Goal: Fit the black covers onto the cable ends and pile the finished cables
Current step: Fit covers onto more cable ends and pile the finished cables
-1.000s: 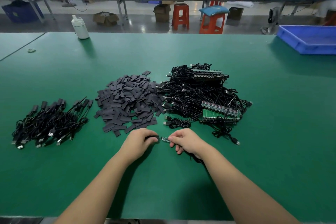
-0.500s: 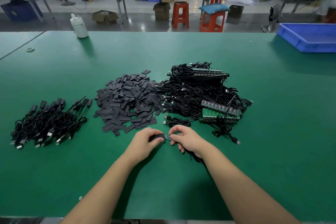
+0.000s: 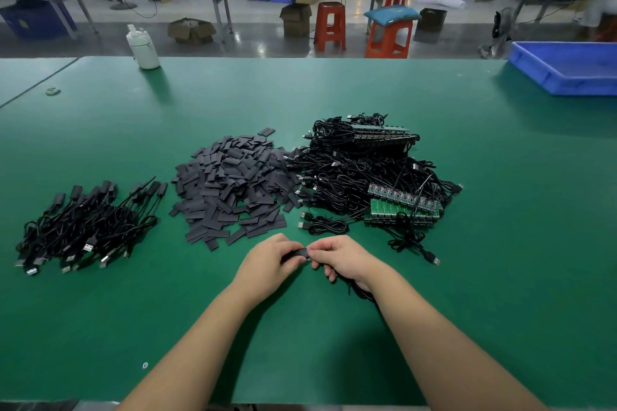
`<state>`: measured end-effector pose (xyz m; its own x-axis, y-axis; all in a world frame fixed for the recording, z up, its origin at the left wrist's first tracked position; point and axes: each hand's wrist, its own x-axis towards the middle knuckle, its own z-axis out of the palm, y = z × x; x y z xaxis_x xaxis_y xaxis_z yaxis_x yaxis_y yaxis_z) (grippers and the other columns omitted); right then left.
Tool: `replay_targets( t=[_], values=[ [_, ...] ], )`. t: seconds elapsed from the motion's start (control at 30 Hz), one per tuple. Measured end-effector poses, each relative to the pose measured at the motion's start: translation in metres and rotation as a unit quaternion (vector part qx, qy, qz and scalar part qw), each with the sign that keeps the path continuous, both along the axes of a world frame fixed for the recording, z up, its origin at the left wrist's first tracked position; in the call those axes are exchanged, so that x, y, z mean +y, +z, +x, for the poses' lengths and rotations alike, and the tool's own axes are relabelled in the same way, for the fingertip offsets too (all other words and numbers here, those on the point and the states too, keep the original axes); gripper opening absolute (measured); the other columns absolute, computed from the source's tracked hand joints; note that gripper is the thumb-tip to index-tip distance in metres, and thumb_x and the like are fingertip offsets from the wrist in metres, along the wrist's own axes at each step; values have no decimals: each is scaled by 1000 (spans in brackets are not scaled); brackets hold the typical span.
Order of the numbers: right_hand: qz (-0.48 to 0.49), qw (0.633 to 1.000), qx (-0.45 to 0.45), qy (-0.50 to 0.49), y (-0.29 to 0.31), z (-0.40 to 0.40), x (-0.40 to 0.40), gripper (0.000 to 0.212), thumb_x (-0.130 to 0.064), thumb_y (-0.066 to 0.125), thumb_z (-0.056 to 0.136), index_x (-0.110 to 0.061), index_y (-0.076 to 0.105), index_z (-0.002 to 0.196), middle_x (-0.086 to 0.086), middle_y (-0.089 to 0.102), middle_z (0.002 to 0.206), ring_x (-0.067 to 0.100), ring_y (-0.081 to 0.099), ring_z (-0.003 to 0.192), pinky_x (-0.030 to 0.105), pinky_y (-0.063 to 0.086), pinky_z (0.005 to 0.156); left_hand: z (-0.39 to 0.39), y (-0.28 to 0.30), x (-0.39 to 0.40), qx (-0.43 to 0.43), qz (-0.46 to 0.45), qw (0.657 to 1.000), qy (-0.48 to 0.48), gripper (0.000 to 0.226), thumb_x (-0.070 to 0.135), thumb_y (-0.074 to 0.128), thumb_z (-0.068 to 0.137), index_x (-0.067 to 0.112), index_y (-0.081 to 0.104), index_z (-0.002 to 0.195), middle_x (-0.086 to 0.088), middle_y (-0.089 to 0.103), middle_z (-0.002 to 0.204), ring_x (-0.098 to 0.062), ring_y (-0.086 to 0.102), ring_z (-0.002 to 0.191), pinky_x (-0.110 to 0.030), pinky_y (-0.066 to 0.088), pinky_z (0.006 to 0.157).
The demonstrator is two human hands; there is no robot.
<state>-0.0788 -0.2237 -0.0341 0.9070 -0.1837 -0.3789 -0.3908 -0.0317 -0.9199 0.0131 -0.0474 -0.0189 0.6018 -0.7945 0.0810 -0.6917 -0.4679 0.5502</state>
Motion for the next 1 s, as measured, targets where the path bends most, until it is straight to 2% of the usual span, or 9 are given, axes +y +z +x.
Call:
replay_targets(
  t=[0.27,0.6,0.83,1.0],
  values=[
    [-7,1000,3,6,1,-1,0,10,-20,63,99,-18,72,100,-6,68,72,7,53,52,22,49,51,-3,2,-2,11,-28,999,13,20,34,64,92,26,73,108,12,60,94,-4,56,87,-28,49,80],
    [21,1000,-3,-3,1,-1,-1,8,-18,63,98,-17,71,101,-5,67,70,6,54,52,22,49,50,-1,-2,-1,8,-19,1000,1,22,38,64,92,28,72,110,11,60,95,-7,56,88,-33,50,81],
    [20,1000,0,-4,1,-1,0,9,-17,63,98,-17,72,100,-4,67,71,6,54,53,23,50,52,-3,-3,-2,6,-32,999,-3,18,35,64,92,29,72,107,14,57,89,-1,53,82,-24,46,75],
    [18,1000,2,-7,3,-2,0,9,-16,63,98,-15,71,101,-3,66,71,7,54,53,23,49,52,-4,-3,-3,-3,-35,999,-2,19,33,64,92,26,72,107,12,57,88,-4,54,81,-21,44,74]
  ],
)
